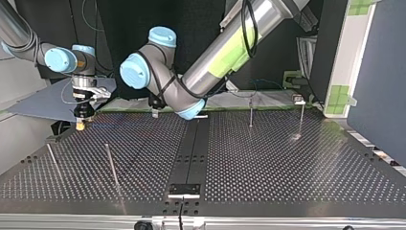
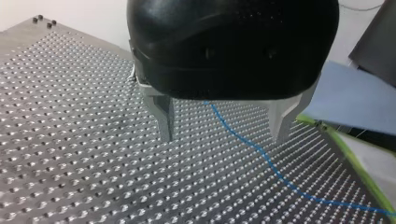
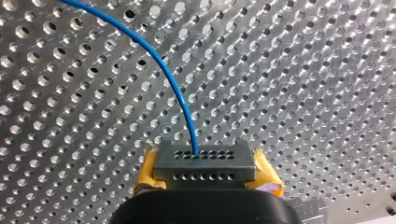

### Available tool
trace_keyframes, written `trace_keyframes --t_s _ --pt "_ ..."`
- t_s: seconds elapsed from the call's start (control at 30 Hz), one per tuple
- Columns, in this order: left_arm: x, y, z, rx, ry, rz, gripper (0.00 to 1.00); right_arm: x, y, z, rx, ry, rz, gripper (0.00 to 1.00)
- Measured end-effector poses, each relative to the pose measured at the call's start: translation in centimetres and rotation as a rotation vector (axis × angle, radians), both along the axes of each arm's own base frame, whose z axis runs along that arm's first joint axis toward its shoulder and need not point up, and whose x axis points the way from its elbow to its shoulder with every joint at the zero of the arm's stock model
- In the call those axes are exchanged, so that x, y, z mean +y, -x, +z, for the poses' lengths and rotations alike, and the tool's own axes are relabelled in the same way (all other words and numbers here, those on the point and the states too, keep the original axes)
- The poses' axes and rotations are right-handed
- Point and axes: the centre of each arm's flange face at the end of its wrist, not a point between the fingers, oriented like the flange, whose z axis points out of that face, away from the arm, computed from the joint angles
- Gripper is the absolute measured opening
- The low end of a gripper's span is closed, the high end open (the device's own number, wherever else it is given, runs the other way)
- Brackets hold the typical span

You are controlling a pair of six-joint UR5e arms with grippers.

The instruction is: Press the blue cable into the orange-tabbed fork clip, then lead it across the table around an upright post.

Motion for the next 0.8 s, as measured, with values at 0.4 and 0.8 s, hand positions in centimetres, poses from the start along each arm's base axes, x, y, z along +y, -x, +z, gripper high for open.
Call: trace_keyframes --t_s 0.4,0.8 --pt "-0.1 0.0 0.3 -0.011 -0.006 0.009 1.0 0.2 -0.6 1.3 0.008 0.026 0.038 0.0" --pt "-0.1 0.1 0.3 -0.011 -0.006 0.009 1.0 0.2 -0.4 2.5 0.009 0.048 0.049 0.0"
